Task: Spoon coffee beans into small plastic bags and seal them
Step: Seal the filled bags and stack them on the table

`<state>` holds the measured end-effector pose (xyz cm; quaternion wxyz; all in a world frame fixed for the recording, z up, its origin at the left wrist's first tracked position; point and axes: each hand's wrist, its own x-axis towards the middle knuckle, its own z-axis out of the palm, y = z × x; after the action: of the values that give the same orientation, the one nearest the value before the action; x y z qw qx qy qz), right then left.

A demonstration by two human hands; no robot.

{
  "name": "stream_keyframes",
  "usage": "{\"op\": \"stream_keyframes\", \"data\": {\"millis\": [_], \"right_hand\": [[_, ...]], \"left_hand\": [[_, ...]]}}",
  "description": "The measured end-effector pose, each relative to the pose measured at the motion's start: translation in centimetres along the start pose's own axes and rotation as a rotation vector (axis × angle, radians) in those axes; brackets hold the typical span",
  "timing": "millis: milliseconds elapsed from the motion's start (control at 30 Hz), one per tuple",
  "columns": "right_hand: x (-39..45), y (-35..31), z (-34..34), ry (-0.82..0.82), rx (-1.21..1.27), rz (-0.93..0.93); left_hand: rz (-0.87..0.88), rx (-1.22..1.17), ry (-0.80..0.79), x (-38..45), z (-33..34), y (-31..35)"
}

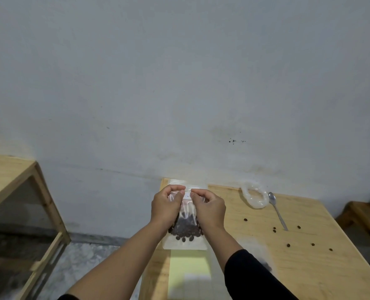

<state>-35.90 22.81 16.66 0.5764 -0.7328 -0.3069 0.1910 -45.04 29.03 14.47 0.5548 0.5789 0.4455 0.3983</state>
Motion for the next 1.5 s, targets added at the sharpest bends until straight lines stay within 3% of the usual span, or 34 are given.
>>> {"op": "stream_keyframes", "data": {"millis": [367,533,767,967,1133,1500], "right_hand": [[0.0,2.8,-1.4,-0.132,-0.027,0.067],[1.8,4.8,-2.3,-0.058,-0.041,0.172],[6.6,9.7,-2.9,0.057,-0.154,0.289],[11.1,13.2,-1.8,-0.101,-0.451,0.229],[13.2,15.6,-1.0,-0.216,-0.541,0.238],[11.6,17.6,-0.6,-0.428,-0.774,0.004]], "left_hand": [[-0.029,0.012,0.121,2.6,0.3,0.0],[-0.069,0.109,-0.019,3.5,2.1,-1.8],[-0.127,0.456,-0.19,4.2,5.7,-5.8],[-0.247,0.501,-0.189,7.4,8.4,-8.4],[-0.287,0.633,-0.163,9.0,9.7,-10.5],[-0.062,1.002,-0.333,8.0,9.2,-11.3]]}}
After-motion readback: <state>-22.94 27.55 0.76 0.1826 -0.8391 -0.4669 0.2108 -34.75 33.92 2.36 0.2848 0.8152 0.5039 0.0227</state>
